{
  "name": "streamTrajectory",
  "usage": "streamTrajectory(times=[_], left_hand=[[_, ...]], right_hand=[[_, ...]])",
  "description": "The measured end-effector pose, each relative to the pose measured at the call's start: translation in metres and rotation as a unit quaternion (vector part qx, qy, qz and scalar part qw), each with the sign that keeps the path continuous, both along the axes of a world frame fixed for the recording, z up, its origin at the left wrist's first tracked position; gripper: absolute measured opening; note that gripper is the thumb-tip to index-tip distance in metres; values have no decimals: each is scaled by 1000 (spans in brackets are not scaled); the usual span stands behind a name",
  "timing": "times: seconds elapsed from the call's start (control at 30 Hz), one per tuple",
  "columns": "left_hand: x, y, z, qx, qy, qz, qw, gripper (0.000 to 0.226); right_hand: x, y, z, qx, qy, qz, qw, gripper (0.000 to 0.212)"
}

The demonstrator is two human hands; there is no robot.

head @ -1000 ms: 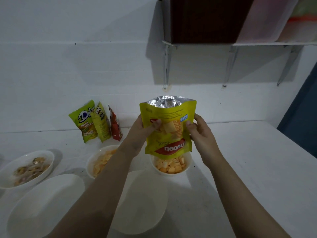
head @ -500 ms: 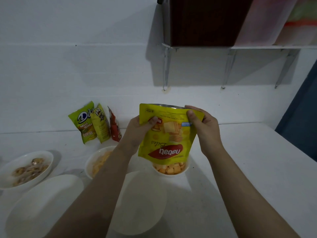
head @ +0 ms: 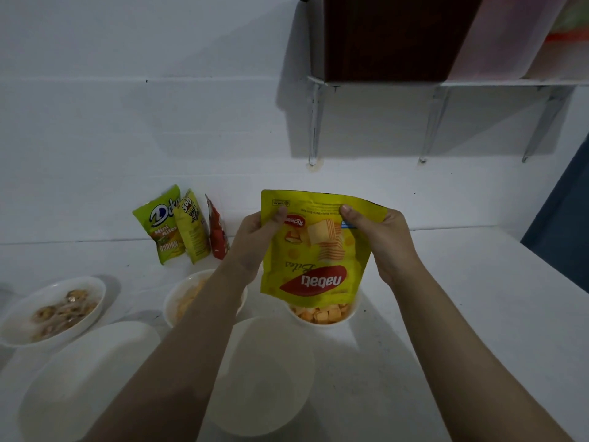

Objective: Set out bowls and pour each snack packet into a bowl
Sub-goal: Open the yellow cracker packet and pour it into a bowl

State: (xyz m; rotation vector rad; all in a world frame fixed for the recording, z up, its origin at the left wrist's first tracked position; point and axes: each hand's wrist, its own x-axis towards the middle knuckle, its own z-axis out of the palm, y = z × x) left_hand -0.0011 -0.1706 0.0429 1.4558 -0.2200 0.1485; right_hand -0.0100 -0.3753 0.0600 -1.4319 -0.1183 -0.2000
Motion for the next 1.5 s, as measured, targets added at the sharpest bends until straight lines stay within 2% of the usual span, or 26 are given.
streamTrajectory(times=[0.13, 0.2, 0.3, 0.47, 0.6, 0.7, 0.8, 0.9, 0.93, 1.0, 1.1, 1.23, 1.33, 1.5], left_hand=[[3, 3, 0, -18, 8, -11, 1000, 31], [2, 4, -6, 9, 26, -47, 999, 35], [2, 4, -21, 83, 55, -52, 994, 21], [4, 6, -31, 89, 48, -48, 994, 17], [3, 12, -53, 174, 90, -96, 976, 13], [1, 11, -63, 192, 99, -60, 975, 5], [5, 16, -61, 231, 98, -47, 967, 7], [6, 17, -49, 262, 100, -80, 956, 31], [4, 15, -41, 242, 83, -80, 964, 35], [-1, 9, -21, 129, 35, -63, 989, 33], [-1, 0, 5, 16, -25, -18, 999, 27], [4, -8, 11, -35, -51, 16, 998, 17], [6, -7, 8, -96, -55, 28, 993, 20], [4, -7, 0, -120, -31, 42, 991, 20]], right_hand=[[-4, 6, 4, 40, -2, -14, 999, 11], [-6, 6, 8, 72, -10, -28, 997, 10], [-9, 4, 15, 66, -28, -26, 997, 10], [-13, 6, 13, 78, -25, -30, 996, 10], [-13, -2, 22, 103, -51, -50, 992, 8], [-16, 7, 18, 80, -49, -35, 995, 10], [-19, 15, 13, 60, -43, -48, 996, 12], [-19, 9, 20, 45, -51, -71, 995, 14], [-18, 7, 21, 35, -57, -74, 995, 14], [-18, 5, 23, 3, -69, -70, 995, 15], [-19, 7, 23, -17, -68, -61, 996, 15], [-22, 5, 22, -5, -38, -25, 999, 13], [-25, 7, 8, -65, 19, 66, 995, 19], [-23, 8, -11, -114, 76, 47, 989, 16]])
